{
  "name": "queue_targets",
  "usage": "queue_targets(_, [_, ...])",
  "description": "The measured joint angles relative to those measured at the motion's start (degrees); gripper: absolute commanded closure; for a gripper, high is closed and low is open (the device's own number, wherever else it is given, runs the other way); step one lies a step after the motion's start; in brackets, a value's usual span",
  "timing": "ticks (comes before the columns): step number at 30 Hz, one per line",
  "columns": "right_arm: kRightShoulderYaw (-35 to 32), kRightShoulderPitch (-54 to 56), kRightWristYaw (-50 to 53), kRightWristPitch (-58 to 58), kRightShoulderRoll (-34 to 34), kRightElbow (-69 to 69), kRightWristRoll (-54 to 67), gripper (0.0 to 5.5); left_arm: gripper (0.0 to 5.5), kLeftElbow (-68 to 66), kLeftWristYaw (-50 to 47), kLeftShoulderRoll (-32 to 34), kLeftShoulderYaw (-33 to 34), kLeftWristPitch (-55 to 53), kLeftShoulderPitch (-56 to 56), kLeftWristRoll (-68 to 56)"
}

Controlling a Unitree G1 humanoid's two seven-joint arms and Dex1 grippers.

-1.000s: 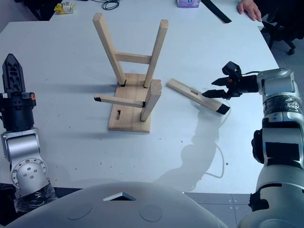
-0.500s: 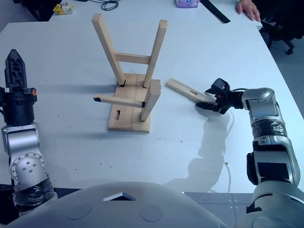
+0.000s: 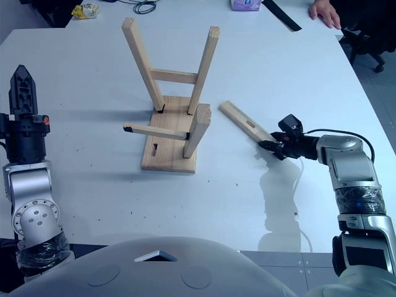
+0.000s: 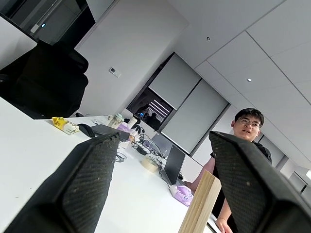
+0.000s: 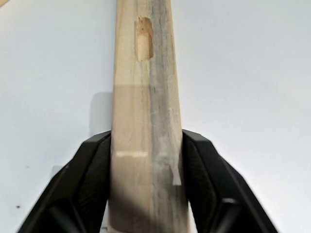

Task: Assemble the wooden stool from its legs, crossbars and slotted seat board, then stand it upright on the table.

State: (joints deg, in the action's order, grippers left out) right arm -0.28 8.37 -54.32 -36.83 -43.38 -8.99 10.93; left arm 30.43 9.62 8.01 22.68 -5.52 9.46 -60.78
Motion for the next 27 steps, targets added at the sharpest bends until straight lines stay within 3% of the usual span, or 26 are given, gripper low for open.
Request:
queue_targets(4, [-1.5, -1.4, 5.9, -2.0, 3.6, 3.5, 0.8, 3.46, 2.12, 0.1, -0.3, 0.1, -0.2, -0.1, -0.8, 0.0])
queue_targets(9, [-8.4, -0.4, 11.5, -3.7, 10.9, 1.3, 7.2, 3.46, 2.12, -1.1, -0.8, 1.3, -0.1, -1.5, -4.3, -0.2])
queue_targets(14, [-21.2, 15.9, 21.0, -3.0, 17.0, -12.0, 15.7, 3.46, 2.12, -6.6, -0.6, 4.8, 0.1, -5.2, -11.7, -1.7])
queue_targets(19, [-30.6, 31.8, 25.5, -6.0, 22.1, -10.0, 31.0, 3.46, 2.12, -15.3, 1.4, 10.8, 0.2, -12.0, -24.3, -5.5])
queue_targets(22, [-30.7, 37.7, 26.2, -10.1, 25.7, -2.6, 39.9, 3.46, 2.12, -18.8, 3.5, 13.3, -0.2, -16.6, -30.6, -8.0])
queue_targets(27, [-22.5, 38.7, 25.5, -21.0, 28.8, 10.1, 50.2, 3.46, 1.85, -20.9, 12.0, 14.6, -7.5, -26.0, -38.4, -8.7])
